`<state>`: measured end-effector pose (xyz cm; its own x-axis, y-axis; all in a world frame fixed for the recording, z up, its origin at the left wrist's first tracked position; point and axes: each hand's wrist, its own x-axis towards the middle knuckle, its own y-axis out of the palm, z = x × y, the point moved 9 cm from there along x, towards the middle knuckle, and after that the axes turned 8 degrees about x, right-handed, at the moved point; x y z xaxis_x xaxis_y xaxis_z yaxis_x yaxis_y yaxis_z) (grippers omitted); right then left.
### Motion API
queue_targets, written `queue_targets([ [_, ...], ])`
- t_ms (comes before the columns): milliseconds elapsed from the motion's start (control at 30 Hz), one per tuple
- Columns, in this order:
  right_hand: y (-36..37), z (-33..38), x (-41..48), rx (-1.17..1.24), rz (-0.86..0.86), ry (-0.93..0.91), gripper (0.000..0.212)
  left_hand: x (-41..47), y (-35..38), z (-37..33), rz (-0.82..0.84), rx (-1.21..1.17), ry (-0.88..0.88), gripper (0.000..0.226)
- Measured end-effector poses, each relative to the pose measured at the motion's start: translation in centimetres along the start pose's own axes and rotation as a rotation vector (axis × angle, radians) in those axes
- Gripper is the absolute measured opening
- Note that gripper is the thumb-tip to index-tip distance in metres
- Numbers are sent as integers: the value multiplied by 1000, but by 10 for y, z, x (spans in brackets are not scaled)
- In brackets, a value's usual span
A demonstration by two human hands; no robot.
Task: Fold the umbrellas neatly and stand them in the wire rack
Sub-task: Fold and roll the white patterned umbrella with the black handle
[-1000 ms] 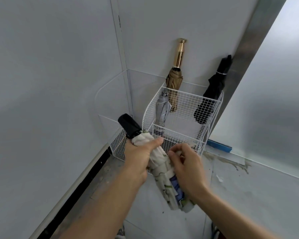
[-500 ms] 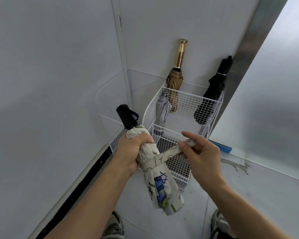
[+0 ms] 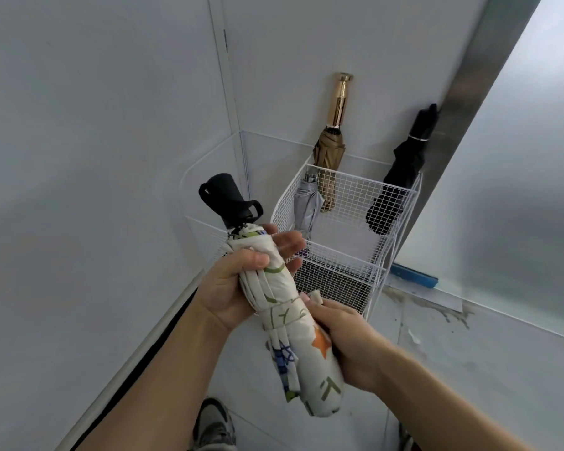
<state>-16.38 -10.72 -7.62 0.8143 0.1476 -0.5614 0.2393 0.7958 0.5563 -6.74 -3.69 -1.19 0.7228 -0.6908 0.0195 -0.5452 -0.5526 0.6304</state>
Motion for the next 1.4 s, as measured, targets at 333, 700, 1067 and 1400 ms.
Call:
queue_targets([
  [333,-6,52,-35,-1031,-437,-994,22,-20,-45,21,-804,234,-15,33],
  [700,27,56,-58,-1104,-299,-1306,22,-25,-57,-24,-818,366,227,32],
  [1067,-5,57,-28,-320,-210,-626,7,-12,-22,-15,-545,341,195,19],
  [1400,-6,34,-6,-285,-45,-266,35,-8,-24,2,-444,205,44,22],
])
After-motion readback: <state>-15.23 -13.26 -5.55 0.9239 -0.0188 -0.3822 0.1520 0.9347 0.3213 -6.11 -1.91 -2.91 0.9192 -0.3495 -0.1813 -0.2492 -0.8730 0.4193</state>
